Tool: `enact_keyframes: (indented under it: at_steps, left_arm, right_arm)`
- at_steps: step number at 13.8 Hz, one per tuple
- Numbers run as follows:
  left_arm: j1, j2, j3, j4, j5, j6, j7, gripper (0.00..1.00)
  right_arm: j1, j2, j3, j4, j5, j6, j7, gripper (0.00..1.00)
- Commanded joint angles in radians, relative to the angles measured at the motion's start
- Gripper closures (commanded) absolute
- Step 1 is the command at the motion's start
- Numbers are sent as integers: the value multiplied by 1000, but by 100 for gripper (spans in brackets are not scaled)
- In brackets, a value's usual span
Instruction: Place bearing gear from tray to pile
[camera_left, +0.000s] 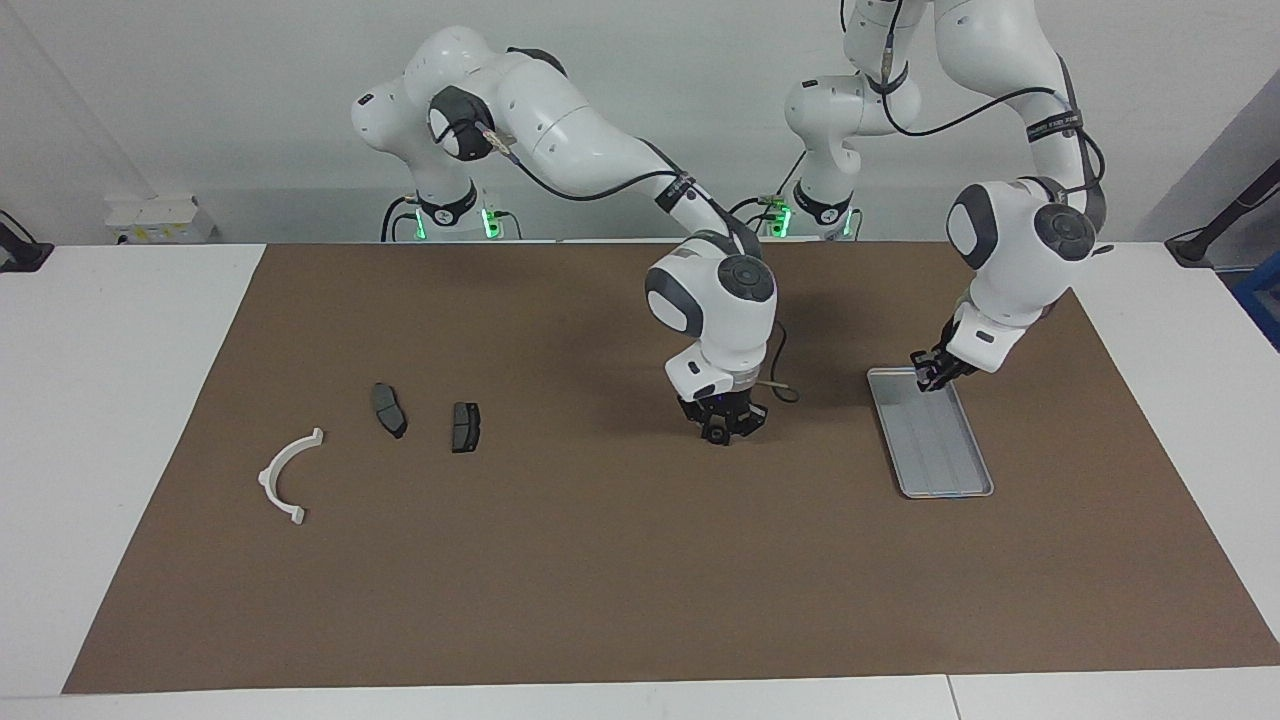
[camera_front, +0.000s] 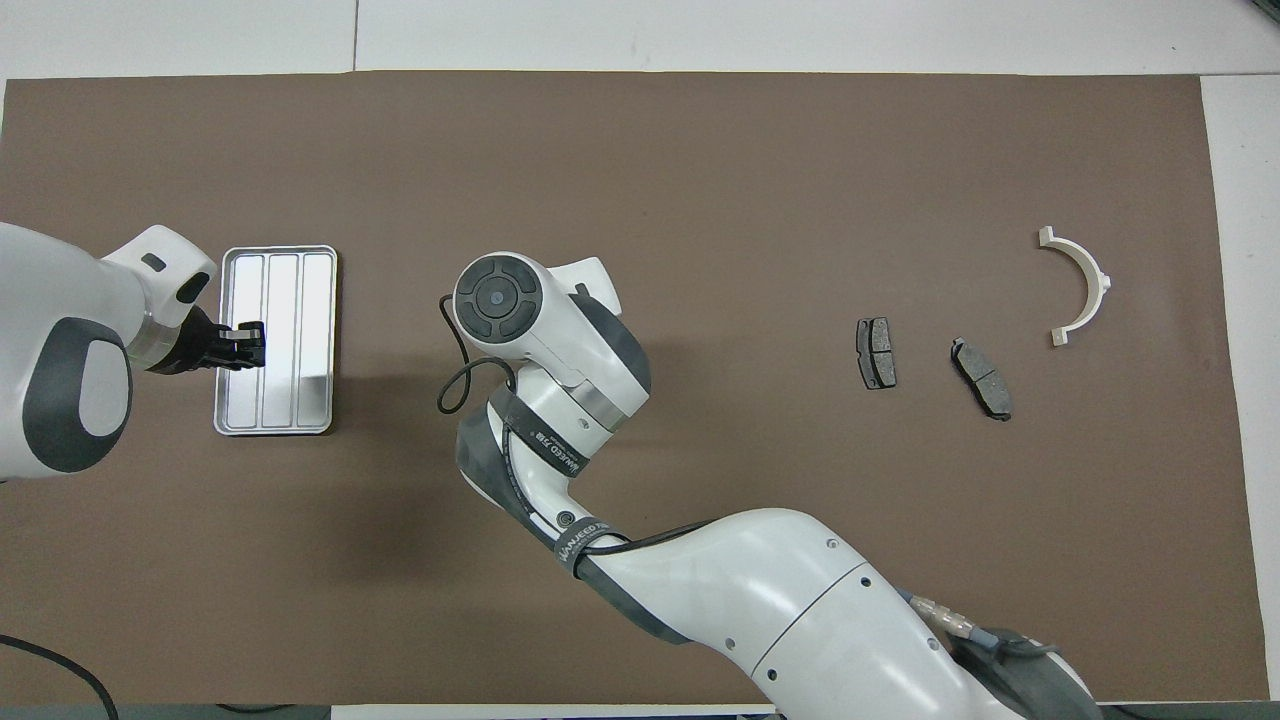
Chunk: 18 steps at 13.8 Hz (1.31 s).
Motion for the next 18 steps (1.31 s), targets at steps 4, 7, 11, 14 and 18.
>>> enact_keyframes:
  at_steps: [4,7,11,14,18]
  left_arm:
    - [-3,12,-7,71,-8,-65,-59,96]
    - [-112,20,-16,92,-11,-37,-234,96]
    - [-372,157,-13,214,-10,34,-638,97]
    - [-503,383,-11,411,-3,73,-830,97]
    - [-538,385,-11,365,0,112,-835,97]
  right_arm:
    - [-115,-125,7,22,9,-244,-231,100]
    - [-266,-276,9,22,56,-439,-571,100]
    - [-466,-334,1,22,52,-519,-990,100]
    - [-566,-336,2,-25,58,-443,-1138,100]
    - [-633,-348,2,-193,61,-234,-1232,100]
